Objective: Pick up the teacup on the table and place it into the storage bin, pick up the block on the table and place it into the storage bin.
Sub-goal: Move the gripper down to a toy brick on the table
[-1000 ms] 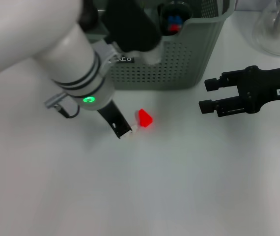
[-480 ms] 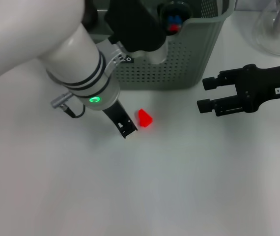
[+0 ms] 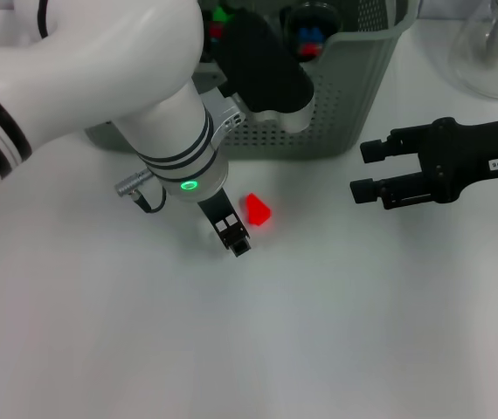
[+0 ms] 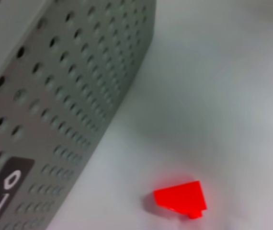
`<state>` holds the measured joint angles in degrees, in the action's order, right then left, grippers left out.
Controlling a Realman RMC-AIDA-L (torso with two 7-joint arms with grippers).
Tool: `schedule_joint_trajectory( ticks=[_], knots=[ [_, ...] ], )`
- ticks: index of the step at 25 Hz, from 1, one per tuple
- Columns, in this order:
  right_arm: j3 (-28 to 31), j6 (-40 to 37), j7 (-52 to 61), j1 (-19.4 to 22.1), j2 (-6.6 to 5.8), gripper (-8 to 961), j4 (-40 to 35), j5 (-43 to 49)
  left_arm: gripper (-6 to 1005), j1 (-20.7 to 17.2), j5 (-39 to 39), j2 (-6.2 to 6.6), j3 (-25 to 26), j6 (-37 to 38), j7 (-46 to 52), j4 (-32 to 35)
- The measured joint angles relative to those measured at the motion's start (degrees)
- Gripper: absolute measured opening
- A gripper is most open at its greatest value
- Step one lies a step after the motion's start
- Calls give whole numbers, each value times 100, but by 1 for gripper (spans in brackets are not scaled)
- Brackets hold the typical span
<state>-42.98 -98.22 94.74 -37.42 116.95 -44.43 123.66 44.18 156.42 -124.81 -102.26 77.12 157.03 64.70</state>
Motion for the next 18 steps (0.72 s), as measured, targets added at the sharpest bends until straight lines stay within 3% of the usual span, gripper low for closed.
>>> schedule_joint_trajectory(
  ticks=[5, 10, 18],
  knots=[
    [0, 11, 2, -1, 3, 780, 5, 0, 569, 163, -20, 0, -22, -91, 19, -290],
    [0, 33, 5, -2, 3, 780, 4, 0, 676, 228, -24, 0, -58, -209, 20, -450],
    [0, 33, 19, -16, -3, 780, -4, 0, 550, 244, 18, 0, -69, -230, 31, -496]
  ],
)
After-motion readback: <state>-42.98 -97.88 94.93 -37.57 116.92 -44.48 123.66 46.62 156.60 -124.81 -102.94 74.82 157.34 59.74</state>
